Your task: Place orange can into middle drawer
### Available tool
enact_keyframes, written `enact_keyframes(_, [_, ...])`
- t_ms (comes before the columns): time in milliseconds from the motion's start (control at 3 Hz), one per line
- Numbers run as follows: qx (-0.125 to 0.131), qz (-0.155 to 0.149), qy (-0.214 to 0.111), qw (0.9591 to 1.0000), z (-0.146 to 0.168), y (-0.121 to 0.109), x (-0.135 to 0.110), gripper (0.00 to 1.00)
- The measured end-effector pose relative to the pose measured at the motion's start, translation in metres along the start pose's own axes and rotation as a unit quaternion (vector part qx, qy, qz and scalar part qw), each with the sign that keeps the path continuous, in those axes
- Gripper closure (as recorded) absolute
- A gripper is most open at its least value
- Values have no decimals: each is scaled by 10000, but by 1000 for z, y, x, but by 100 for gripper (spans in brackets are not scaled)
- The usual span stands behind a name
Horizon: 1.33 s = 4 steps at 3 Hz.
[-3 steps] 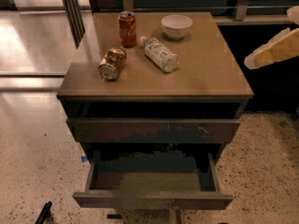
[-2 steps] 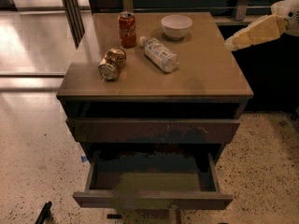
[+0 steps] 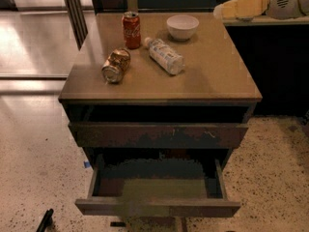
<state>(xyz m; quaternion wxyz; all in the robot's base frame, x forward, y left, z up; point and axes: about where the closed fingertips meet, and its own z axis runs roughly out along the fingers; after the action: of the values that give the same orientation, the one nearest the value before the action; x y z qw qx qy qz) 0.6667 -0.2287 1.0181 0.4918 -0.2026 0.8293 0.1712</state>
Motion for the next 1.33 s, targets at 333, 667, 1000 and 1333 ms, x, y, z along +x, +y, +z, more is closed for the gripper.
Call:
enact_keyframes(333, [41, 88, -75, 9999, 1, -2, -4, 0])
enact_keyframes(667, [30, 352, 361, 9987, 5, -1, 11, 0])
enact_keyframes(1000, [-260, 227, 1080, 9936, 20, 34, 16, 0])
enact_keyframes(1333, [-650, -281, 1774, 9816, 39, 76, 16, 0])
